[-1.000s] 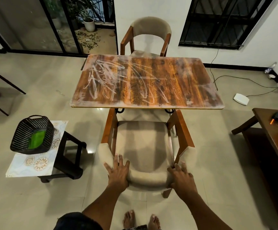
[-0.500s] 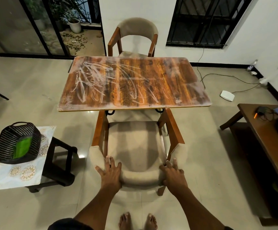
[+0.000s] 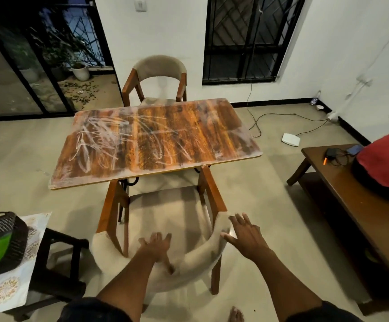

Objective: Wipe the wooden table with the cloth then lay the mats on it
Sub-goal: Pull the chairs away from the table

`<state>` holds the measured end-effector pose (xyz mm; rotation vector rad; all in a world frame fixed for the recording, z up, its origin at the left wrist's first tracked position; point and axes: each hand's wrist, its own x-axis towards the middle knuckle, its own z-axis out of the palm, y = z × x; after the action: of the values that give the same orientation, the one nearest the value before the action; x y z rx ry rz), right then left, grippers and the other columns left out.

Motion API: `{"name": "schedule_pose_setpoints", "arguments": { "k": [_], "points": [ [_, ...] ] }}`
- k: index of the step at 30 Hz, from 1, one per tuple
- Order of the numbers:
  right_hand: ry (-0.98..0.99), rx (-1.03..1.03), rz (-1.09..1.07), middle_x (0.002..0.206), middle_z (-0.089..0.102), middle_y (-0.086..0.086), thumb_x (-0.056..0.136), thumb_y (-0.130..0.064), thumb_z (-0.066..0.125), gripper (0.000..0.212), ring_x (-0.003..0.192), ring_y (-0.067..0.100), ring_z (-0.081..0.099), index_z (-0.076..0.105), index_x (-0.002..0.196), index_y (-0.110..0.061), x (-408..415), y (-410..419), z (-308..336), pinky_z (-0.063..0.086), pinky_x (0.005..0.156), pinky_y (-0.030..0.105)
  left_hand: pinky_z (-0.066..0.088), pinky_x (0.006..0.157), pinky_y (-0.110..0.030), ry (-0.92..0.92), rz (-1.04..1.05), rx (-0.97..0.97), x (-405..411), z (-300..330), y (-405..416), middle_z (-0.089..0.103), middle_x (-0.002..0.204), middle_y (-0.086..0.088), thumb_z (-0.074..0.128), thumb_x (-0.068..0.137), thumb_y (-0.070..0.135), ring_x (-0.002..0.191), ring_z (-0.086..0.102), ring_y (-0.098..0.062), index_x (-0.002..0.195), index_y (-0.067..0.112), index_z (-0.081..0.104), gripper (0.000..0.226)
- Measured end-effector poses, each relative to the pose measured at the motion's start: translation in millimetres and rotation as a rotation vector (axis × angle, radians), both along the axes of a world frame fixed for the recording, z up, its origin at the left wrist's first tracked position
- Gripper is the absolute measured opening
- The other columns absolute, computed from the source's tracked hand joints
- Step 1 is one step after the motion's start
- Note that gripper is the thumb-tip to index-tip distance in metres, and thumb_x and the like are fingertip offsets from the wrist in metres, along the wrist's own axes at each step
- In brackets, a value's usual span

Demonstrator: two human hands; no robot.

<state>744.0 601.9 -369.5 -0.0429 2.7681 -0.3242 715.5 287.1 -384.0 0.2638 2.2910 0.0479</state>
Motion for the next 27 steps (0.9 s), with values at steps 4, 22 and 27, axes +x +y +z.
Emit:
{"name": "schedule_pose_setpoints", "arguments": {
  "k": [4, 22, 27],
  "points": [
    [0.062, 0.091, -0.027, 0.171, 0.025, 0.007, 0.081, -0.091, -0.007, 0.113, 0.163, 0.03, 0.014, 0.028, 0.162, -0.02, -26, 60, 26, 0.037, 0.119, 0.053, 0.002, 0.128, -0.066, 0.22, 0.05, 0.165, -33, 33, 100, -0.003, 0.177, -0.016, 0.072, 0.092, 0.059, 0.165, -0.006, -0.034, 0.17, 0.015, -0.002, 0.116],
    [0.257, 0.118, -0.173, 0.159, 0.037, 0.012, 0.107, -0.065, 0.032, 0.068, 0.156, 0.03, 0.029, 0.037, 0.152, -0.015, -85, 286, 46, 0.04, 0.116, 0.054, 0.001, 0.131, -0.061, 0.564, -0.026, 0.258, -122, 88, 352, -0.005, 0.178, -0.014, 0.04, 0.104, 0.069, 0.165, -0.01, -0.029, 0.17, 0.014, -0.002, 0.096],
    [0.265, 0.087, -0.194, 0.162, 0.035, 0.013, 0.107, -0.066, 0.033, 0.069, 0.158, 0.03, 0.026, 0.036, 0.154, -0.015, -115, 314, 46, 0.039, 0.119, 0.055, 0.001, 0.131, -0.057, 0.587, -0.039, 0.246, -153, 85, 374, -0.004, 0.178, -0.013, 0.038, 0.104, 0.07, 0.165, -0.008, -0.03, 0.17, 0.013, 0.001, 0.095]
  ]
}}
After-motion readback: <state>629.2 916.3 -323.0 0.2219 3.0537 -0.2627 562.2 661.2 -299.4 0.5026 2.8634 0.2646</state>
